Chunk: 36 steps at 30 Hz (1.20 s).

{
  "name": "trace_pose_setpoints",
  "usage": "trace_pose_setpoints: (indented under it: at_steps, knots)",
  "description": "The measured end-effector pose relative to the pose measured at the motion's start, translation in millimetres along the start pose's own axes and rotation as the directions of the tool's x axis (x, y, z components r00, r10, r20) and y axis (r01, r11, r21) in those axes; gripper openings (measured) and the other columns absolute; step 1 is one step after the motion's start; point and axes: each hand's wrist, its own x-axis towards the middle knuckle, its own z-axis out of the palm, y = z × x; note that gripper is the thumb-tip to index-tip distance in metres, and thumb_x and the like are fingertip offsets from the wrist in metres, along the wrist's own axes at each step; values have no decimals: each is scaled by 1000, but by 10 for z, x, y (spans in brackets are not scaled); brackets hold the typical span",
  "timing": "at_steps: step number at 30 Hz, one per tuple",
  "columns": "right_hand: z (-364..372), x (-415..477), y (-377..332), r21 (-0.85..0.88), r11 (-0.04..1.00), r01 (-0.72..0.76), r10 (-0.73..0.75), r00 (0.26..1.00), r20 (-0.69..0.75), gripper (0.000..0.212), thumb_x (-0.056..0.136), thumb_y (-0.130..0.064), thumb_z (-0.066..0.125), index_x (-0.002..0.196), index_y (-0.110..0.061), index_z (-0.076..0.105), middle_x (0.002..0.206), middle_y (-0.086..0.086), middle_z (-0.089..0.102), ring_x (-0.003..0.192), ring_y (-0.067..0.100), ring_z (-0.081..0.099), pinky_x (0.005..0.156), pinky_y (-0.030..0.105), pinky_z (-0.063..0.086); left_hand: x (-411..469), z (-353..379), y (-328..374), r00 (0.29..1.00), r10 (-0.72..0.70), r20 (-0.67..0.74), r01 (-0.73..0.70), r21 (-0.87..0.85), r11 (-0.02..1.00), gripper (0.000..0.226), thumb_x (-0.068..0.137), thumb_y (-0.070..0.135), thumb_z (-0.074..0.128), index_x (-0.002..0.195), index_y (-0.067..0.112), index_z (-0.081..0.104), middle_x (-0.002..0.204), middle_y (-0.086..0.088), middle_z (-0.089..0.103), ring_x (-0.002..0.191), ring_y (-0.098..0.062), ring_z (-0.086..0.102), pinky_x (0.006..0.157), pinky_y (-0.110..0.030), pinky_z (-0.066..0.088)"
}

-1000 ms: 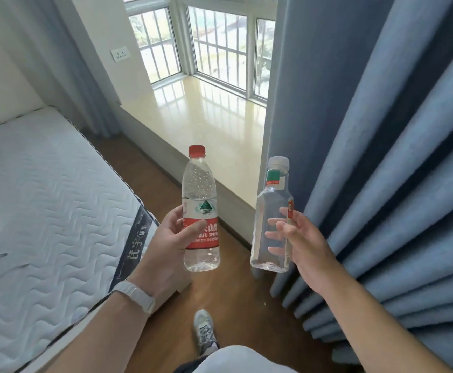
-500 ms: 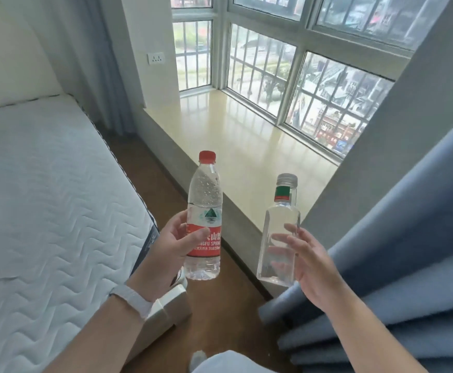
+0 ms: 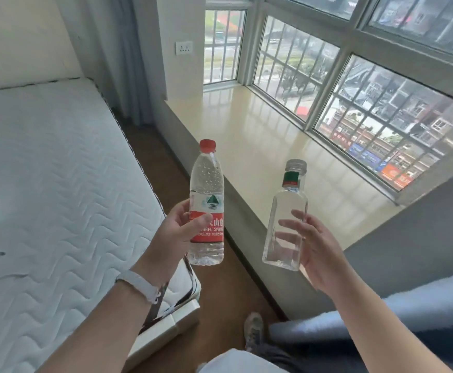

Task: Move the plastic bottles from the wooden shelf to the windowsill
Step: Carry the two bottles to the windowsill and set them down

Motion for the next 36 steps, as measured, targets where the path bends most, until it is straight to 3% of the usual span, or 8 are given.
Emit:
trace_pose_setpoints:
  at_steps: [5, 8, 12, 16, 19, 28, 36]
  knots:
    - [11, 494, -44, 11, 1000, -9, 8, 999, 33, 45, 80, -22, 74, 121, -18, 56, 108, 13, 71, 94, 33, 71, 80, 57, 57, 380, -8, 18, 999, -16, -32, 16, -1, 1000, 57, 81, 42, 78, 132, 28, 58, 120, -7, 70, 111, -33, 68, 92, -50, 57]
    - [-32, 872, -88, 28, 999, -28, 27, 998, 53, 35, 90, -13, 68, 123, -17, 56, 105, 10, 73, 98, 36, 69, 86, 61, 52, 688, 24, 73, 998, -8, -64, 8, 7, 1000, 58, 79, 44, 80, 131, 27, 60, 119, -7, 71, 109, -31, 69, 89, -47, 58]
    - [-113, 1392, -286, 24, 1000, -19, 17, 995, 99, 40, 82, -21, 76, 119, -16, 61, 105, 6, 72, 99, 33, 68, 89, 62, 51, 1180, 153, 185, 995, -6, -101, 6, 7, 1000, 61, 73, 48, 84, 127, 28, 63, 119, -8, 72, 107, -29, 71, 85, -41, 59]
    - [-289, 1894, -550, 8, 1000, -5, 4, 992, 123, 42, 77, -29, 78, 114, -21, 62, 109, 8, 69, 94, 24, 71, 76, 47, 60, 1755, 385, 378, 994, -4, -105, 10, 52, 999, 65, 67, 55, 88, 124, 33, 65, 118, -5, 72, 107, -28, 71, 83, -38, 59]
    - [-440, 2267, -699, 23, 1000, -12, 9, 991, 135, 44, 75, -33, 73, 115, -22, 61, 114, 11, 66, 95, 24, 70, 69, 36, 57, 2149, 548, 466, 994, -10, -109, 20, 89, 996, 69, 68, 57, 87, 128, 35, 62, 120, -3, 71, 110, -26, 70, 84, -39, 59]
    - [-540, 3070, -1027, 150, 987, -48, 24, 987, 158, 44, 72, -33, 75, 114, -25, 63, 109, 8, 69, 98, 29, 69, 72, 37, 55, 2824, 788, 507, 990, -47, -129, 56, 68, 996, 63, 75, 52, 85, 131, 37, 60, 125, -5, 69, 116, -30, 67, 90, -47, 57]
    - [-425, 3525, -1042, 150, 987, -56, 35, 990, 138, 46, 75, -32, 74, 118, -20, 63, 106, 6, 68, 96, 26, 69, 72, 37, 55, 3308, 642, 670, 991, -47, -122, 59, 94, 994, 63, 71, 54, 85, 127, 38, 62, 123, -2, 70, 112, -25, 69, 85, -42, 59]
